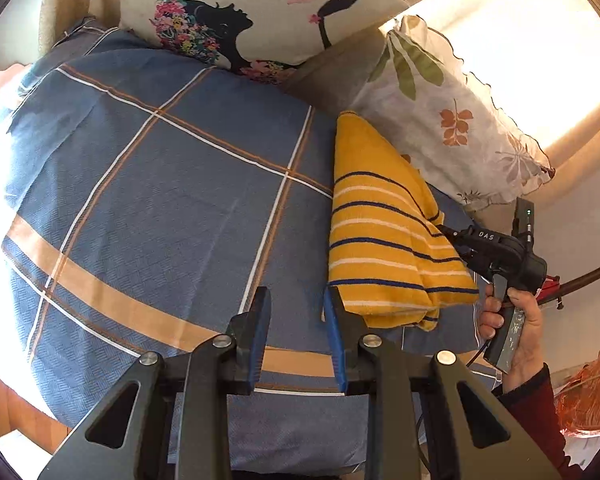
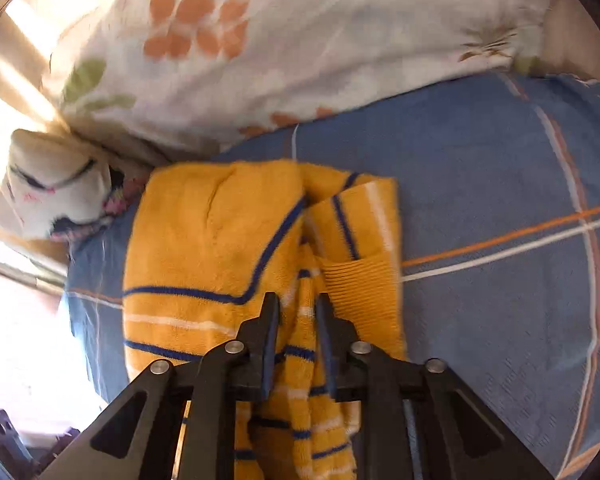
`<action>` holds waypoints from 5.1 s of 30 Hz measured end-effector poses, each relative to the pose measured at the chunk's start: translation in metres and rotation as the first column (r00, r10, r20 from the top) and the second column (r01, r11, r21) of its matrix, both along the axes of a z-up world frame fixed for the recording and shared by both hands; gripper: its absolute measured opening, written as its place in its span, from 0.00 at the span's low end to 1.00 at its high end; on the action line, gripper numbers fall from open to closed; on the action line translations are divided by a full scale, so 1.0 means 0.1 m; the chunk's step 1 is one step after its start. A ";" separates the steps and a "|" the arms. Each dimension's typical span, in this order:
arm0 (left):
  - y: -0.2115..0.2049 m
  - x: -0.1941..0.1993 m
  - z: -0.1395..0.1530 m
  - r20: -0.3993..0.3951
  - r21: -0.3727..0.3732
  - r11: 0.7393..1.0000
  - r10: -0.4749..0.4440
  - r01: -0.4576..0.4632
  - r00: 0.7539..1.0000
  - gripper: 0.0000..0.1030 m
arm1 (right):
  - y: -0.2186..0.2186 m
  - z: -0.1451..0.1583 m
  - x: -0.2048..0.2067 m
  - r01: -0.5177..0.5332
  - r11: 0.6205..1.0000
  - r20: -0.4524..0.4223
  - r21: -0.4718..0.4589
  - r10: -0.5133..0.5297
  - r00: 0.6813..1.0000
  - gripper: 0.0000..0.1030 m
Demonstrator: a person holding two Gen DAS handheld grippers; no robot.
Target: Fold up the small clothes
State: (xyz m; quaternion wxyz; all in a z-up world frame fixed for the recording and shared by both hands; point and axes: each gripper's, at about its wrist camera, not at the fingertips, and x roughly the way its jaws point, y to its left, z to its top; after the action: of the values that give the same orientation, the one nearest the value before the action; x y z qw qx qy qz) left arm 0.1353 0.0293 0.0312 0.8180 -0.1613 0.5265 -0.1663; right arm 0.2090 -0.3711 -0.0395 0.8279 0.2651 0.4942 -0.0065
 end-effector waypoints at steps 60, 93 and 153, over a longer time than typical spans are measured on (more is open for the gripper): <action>-1.13 1.51 -0.29 -0.019 -0.143 0.943 -0.308 0.302 0.951 0.49 | 0.17 -0.24 -0.28 -0.029 0.924 0.218 0.381 -0.059 0.974 0.33; -0.25 0.98 -0.37 0.009 0.057 0.966 -0.252 0.251 0.968 0.56 | 0.90 -0.11 -0.06 0.034 0.968 0.032 -0.247 -0.027 0.999 0.30; -0.30 -0.86 0.85 0.590 0.369 0.892 -0.008 -0.261 0.807 0.98 | 1.25 0.24 -2.08 -0.016 0.913 0.168 -0.409 0.092 0.982 0.58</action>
State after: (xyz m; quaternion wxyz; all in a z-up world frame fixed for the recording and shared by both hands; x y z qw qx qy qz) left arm 0.0489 -0.0009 0.1158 0.9627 0.0471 0.2647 -0.0296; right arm 0.0009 -0.2457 -0.0154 0.9066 0.0735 0.4110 -0.0614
